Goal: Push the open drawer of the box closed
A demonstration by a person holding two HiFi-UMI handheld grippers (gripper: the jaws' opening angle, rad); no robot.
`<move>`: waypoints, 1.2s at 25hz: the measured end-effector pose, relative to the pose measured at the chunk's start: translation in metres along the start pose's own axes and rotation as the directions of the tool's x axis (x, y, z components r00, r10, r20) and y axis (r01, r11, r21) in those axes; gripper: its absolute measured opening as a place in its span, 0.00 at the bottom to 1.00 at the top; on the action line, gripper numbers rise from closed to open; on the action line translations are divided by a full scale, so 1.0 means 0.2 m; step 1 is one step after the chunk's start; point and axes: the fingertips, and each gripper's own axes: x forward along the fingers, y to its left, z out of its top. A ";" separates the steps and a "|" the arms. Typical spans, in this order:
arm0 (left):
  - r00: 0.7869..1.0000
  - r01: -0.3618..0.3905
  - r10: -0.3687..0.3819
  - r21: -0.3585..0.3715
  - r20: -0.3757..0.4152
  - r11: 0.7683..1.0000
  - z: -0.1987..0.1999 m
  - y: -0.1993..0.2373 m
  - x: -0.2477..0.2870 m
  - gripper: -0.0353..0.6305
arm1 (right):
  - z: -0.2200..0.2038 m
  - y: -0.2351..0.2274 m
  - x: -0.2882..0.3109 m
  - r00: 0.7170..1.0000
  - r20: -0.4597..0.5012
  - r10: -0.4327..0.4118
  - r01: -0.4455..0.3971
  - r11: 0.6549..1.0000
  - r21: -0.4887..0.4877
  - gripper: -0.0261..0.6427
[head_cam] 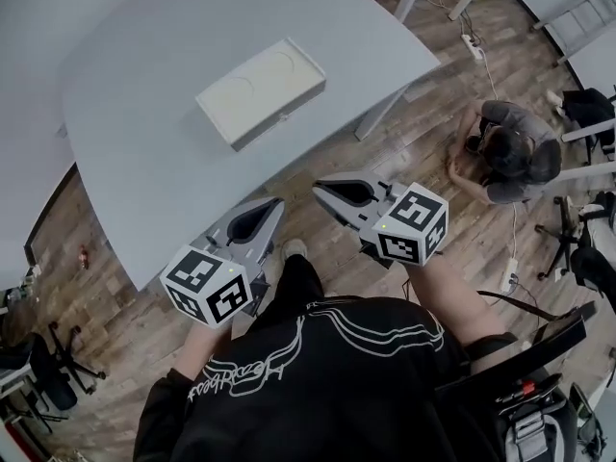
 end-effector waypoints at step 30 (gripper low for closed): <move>0.992 0.106 -0.120 0.292 0.030 0.951 -0.10 -1.23 -0.12 0.06 | -0.02 0.70 -1.17 0.953 0.302 -0.018 0.042 0.996 -0.074 0.05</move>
